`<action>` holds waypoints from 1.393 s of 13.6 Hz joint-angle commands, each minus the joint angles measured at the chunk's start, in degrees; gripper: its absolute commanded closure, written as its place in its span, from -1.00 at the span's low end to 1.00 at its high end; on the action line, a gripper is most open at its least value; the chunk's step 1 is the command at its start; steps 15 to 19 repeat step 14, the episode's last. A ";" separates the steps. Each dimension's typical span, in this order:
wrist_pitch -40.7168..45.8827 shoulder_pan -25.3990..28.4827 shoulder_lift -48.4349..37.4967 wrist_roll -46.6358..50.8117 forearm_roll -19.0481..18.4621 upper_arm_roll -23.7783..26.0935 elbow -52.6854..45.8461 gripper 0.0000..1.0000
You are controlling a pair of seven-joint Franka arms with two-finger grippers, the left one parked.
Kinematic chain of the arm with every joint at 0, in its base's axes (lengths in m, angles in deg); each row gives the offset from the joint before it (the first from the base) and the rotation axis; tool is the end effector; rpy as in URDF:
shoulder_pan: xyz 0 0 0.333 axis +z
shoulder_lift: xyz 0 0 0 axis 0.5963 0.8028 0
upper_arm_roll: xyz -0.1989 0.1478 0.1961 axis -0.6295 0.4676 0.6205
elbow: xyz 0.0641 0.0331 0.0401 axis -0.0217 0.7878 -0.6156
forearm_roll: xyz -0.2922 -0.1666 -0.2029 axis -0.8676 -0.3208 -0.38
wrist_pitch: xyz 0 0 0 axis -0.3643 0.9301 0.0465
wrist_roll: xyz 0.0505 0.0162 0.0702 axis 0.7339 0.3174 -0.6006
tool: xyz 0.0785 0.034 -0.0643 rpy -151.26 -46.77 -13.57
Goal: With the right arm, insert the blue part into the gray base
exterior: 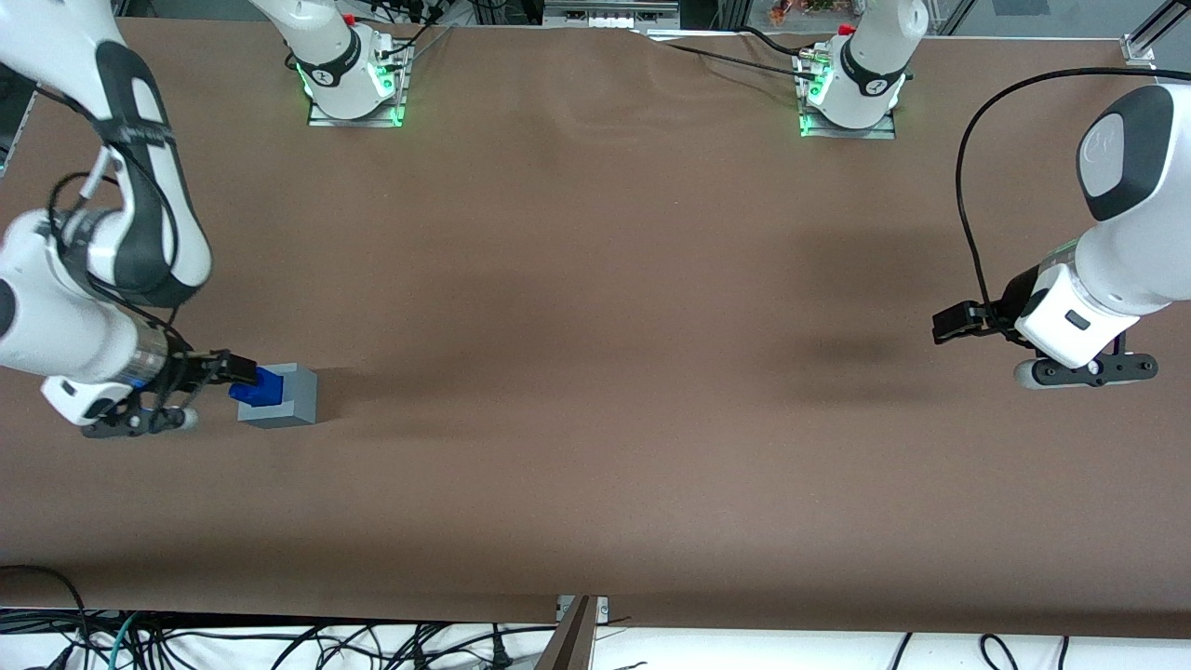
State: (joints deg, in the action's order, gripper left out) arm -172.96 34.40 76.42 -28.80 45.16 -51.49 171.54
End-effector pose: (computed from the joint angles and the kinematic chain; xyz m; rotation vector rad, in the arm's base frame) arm 0.6734 -0.0229 0.3843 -3.1240 -0.1525 0.0503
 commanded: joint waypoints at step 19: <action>19.60 0.01 -21.53 4.92 -0.20 2.58 3.45 -0.99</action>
